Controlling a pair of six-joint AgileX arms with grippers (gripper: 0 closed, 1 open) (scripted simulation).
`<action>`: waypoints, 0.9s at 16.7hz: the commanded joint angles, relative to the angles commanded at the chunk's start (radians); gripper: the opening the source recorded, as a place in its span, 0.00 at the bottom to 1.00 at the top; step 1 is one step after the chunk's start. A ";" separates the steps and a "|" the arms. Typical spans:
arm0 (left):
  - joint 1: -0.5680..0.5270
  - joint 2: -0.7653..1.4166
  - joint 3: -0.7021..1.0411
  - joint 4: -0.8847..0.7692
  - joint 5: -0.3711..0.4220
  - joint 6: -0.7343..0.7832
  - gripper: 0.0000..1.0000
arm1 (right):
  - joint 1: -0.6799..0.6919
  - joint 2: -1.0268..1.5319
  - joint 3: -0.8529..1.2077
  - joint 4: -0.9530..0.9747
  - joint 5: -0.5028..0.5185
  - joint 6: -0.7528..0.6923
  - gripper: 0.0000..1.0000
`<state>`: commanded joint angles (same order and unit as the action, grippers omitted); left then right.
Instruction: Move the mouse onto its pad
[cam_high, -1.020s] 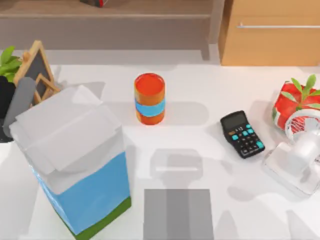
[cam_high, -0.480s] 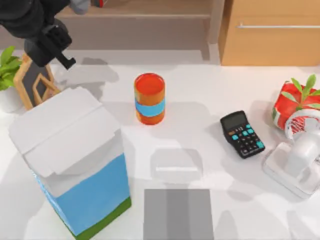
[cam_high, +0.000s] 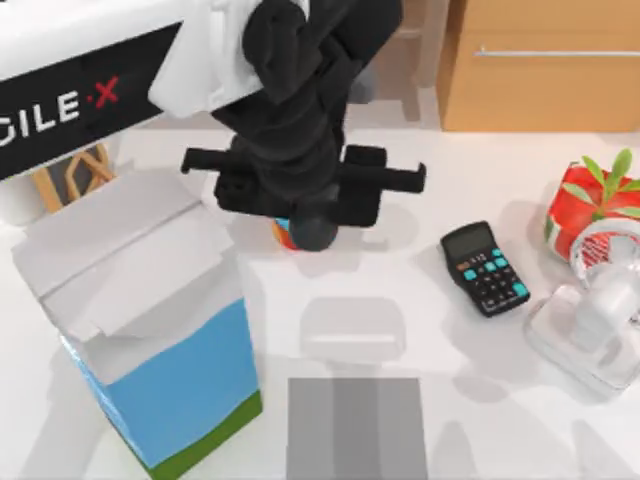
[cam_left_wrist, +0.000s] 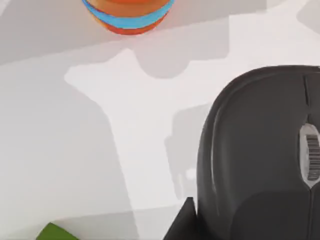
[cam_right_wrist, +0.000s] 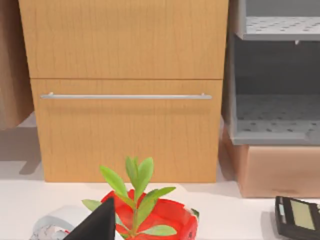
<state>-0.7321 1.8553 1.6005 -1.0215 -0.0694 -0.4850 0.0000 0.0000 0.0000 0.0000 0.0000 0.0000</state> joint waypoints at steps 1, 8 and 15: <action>-0.058 0.014 -0.016 -0.002 0.019 -0.099 0.00 | 0.000 0.000 0.000 0.000 0.000 0.000 1.00; -0.268 0.072 -0.152 -0.064 0.091 -0.489 0.00 | 0.000 0.000 0.000 0.000 0.000 0.000 1.00; -0.267 0.072 -0.164 -0.071 0.092 -0.501 0.00 | 0.000 0.000 0.000 0.000 0.000 0.000 1.00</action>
<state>-0.9987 1.9272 1.4367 -1.0926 0.0222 -0.9855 0.0000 0.0000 0.0000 0.0000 0.0000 0.0000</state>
